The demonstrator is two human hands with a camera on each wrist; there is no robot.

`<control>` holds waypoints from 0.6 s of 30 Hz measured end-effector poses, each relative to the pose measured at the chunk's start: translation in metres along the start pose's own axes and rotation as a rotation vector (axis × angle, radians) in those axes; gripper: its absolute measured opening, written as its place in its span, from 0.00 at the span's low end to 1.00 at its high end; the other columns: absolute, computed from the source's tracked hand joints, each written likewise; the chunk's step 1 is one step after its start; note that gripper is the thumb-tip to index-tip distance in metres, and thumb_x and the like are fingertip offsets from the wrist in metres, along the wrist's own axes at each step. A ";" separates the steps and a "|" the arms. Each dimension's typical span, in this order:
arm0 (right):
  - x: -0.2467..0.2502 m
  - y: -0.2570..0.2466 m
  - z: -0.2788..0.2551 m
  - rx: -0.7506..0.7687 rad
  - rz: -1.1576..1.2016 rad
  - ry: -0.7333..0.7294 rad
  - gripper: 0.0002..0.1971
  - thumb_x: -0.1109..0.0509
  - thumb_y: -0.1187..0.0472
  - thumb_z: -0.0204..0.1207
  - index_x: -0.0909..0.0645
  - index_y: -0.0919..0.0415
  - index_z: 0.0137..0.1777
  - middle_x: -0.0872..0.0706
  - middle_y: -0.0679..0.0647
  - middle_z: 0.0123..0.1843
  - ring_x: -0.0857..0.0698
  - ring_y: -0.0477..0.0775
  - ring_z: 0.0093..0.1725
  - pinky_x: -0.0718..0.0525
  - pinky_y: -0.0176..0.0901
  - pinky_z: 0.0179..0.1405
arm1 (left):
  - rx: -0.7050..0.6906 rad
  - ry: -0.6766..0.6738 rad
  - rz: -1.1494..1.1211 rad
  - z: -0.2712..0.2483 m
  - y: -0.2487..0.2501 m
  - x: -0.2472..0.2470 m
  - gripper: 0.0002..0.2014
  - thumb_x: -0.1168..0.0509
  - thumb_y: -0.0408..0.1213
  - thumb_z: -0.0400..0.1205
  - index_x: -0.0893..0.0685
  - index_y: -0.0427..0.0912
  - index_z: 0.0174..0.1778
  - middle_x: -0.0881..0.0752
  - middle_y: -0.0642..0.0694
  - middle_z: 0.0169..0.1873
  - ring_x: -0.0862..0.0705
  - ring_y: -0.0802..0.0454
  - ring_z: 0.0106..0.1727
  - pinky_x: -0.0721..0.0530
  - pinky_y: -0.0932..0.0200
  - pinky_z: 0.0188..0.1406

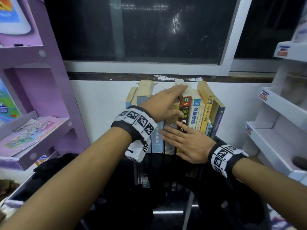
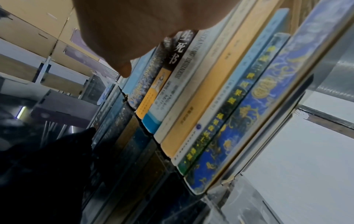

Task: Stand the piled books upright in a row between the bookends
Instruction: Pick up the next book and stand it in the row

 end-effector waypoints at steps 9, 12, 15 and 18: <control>-0.010 0.003 0.005 -0.005 -0.012 0.025 0.39 0.45 0.41 0.82 0.48 0.63 0.85 0.52 0.58 0.87 0.55 0.57 0.86 0.59 0.63 0.83 | -0.046 -0.102 0.002 0.005 -0.013 -0.019 0.50 0.27 0.23 0.73 0.52 0.43 0.84 0.47 0.41 0.85 0.42 0.45 0.83 0.41 0.62 0.75; -0.013 0.002 0.005 -0.007 -0.015 0.025 0.39 0.45 0.41 0.82 0.49 0.63 0.85 0.53 0.58 0.87 0.56 0.57 0.86 0.60 0.63 0.83 | -0.056 -0.086 -0.014 0.005 -0.015 -0.020 0.49 0.27 0.23 0.73 0.50 0.43 0.84 0.46 0.41 0.84 0.42 0.45 0.83 0.40 0.60 0.75; -0.014 0.002 0.005 -0.006 -0.009 0.020 0.39 0.46 0.41 0.82 0.50 0.63 0.86 0.53 0.58 0.87 0.56 0.57 0.86 0.61 0.63 0.83 | -0.069 -0.084 -0.029 0.005 -0.014 -0.020 0.49 0.27 0.22 0.73 0.50 0.44 0.84 0.46 0.41 0.84 0.42 0.45 0.83 0.37 0.54 0.79; -0.010 0.001 0.003 0.003 -0.002 0.025 0.39 0.45 0.42 0.82 0.50 0.63 0.86 0.53 0.58 0.87 0.56 0.58 0.86 0.61 0.63 0.83 | -0.072 -0.093 -0.049 0.004 -0.014 -0.022 0.49 0.26 0.28 0.74 0.50 0.47 0.84 0.47 0.43 0.85 0.44 0.47 0.84 0.36 0.48 0.80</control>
Point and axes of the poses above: each hand's wrist, its own z-axis towards the middle knuckle, its own x-axis out of the back of the hand, y = z × x, the point moved 10 cm from there along z, towards the middle knuckle
